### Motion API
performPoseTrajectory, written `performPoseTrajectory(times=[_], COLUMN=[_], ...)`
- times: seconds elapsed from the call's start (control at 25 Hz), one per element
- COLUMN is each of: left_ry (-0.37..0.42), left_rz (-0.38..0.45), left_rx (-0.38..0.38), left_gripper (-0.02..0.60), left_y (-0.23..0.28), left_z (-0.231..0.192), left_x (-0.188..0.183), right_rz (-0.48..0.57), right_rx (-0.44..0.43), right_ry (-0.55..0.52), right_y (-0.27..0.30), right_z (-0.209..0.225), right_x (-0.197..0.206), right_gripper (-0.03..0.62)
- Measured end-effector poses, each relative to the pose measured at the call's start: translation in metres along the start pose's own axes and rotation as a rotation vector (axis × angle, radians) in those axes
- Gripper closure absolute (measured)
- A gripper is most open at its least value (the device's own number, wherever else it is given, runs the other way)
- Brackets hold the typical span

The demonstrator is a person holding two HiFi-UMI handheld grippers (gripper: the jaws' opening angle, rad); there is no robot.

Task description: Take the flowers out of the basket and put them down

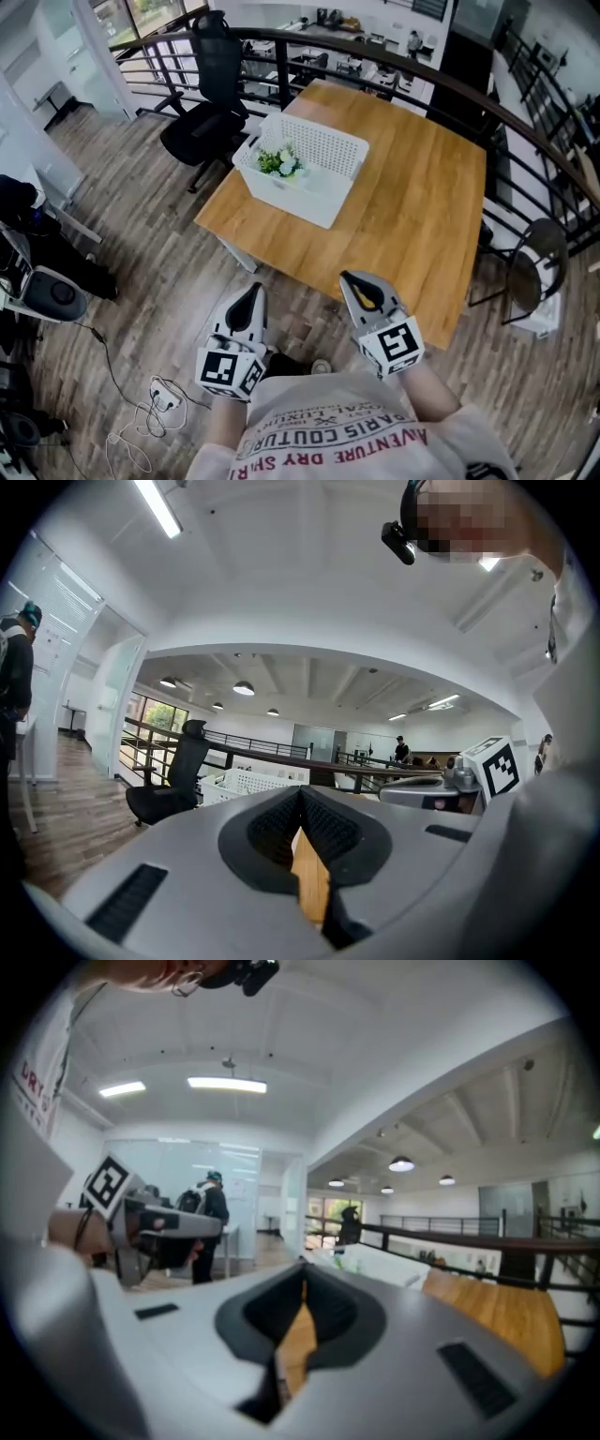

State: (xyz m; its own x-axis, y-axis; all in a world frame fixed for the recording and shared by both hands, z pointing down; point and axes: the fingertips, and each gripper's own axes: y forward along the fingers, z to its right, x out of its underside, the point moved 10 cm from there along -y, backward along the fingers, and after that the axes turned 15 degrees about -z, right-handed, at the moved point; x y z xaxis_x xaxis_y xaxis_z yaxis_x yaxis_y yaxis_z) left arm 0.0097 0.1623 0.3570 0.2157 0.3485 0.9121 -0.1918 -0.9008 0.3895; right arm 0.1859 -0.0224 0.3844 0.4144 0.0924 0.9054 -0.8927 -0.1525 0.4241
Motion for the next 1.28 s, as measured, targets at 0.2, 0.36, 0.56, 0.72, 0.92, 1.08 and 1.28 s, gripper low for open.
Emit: performPoseTrajectory(times=[0.2, 0.36, 0.56, 0.72, 0.92, 1.08, 1.28], left_ry=[0.019, 0.078, 0.122, 0.156, 0.18, 0.169, 0.156], left_rz=[0.003, 0.01, 0.001, 0.018, 0.025, 0.001, -0.008], left_rx=[0.063, 0.144, 0.257, 0.361, 0.462, 0.505, 0.533], left_gripper=[0.56, 0.56, 0.56, 0.56, 0.56, 0.56, 0.56], left_y=[0.054, 0.11, 0.161, 0.158, 0.165, 0.187, 0.205], left_z=[-0.041, -0.092, -0.154, -0.216, -0.304, -0.327, -0.337], left_x=[-0.023, -0.057, -0.087, -0.086, -0.074, -0.077, -0.076], right_rz=[-0.011, -0.017, -0.015, -0.007, 0.001, -0.044, -0.113], right_rx=[0.045, 0.116, 0.23, 0.335, 0.458, 0.479, 0.456], right_ry=[-0.019, 0.024, 0.097, 0.105, 0.167, 0.171, 0.172], right_y=[0.041, 0.089, 0.147, 0.184, 0.249, 0.275, 0.295], right_z=[0.026, 0.046, 0.057, 0.014, -0.033, -0.027, -0.007], right_x=[-0.02, -0.039, -0.066, -0.081, -0.085, -0.09, -0.095], right_gripper=[0.565, 0.565, 0.565, 0.565, 0.565, 0.565, 0.563])
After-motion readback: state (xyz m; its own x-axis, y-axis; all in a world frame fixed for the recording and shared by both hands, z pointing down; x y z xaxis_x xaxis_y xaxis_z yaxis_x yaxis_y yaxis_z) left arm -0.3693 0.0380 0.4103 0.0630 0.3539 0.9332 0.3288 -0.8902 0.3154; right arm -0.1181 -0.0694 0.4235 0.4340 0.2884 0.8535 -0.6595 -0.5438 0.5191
